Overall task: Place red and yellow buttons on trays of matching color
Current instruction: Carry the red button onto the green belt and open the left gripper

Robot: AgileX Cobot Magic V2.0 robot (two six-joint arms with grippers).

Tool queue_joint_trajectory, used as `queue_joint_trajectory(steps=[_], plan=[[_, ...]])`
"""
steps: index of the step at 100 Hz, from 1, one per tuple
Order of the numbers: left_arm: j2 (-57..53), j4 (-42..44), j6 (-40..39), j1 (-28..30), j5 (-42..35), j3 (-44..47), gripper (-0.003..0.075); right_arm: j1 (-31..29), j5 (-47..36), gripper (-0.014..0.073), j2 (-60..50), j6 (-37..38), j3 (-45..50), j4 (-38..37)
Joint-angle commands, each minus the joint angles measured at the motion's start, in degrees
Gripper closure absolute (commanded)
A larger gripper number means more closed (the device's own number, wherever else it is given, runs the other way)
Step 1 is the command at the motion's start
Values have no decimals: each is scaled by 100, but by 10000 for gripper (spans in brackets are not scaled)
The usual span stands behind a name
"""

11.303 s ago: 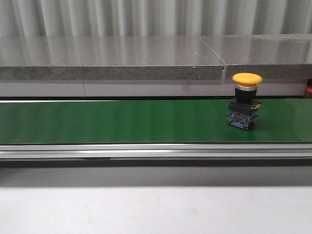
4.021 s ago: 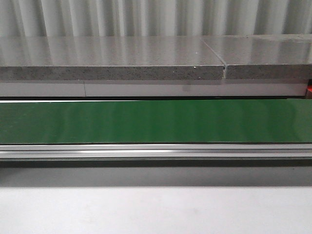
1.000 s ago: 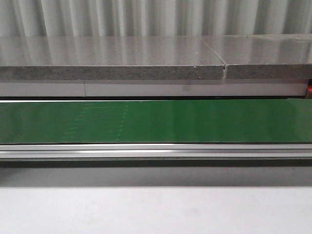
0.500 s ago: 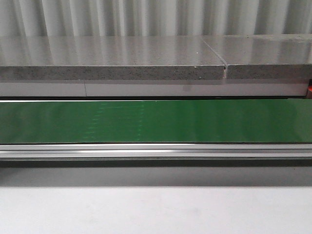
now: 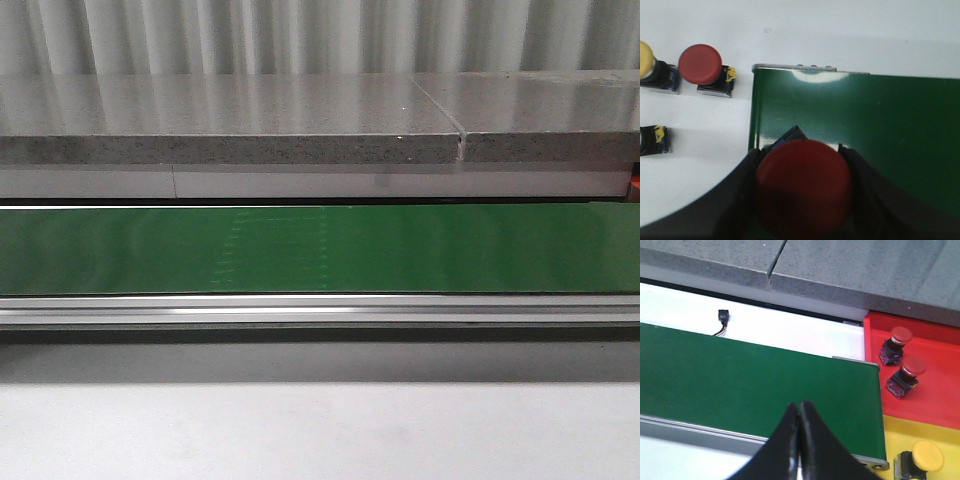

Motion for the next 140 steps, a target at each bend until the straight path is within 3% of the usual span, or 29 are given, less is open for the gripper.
queue_joint_trajectory(steps=[1,15,78,85,92,109,116,120,140], plan=[[-166,169,22,-313,-145,-169,740,10,-402,662,7,-23,-127,61],[-49,212,22,-550,-252,-169,740,10,-402,662,7,-23,-127,61],[623,217,22,-548,-305,-169,729,10,-402,662,7,-23,-127,61],[623,217,22,-548,-228,-194,673,10,-402,662,7,-23,-127,61],[623,217,22,-548,-182,-207,562,10,-402,662,7,-23,-127,61],[612,217,22,-548,-117,-244,142,10,-402,662,7,-23,-127,61],[591,161,22,-548,-56,-296,26,10,-402,662,7,-23,-127,61],[568,121,22,-548,14,-335,8,10,-402,662,7,-23,-127,61],[185,29,22,-608,193,-457,69,10,-402,662,7,-23,-127,61]])
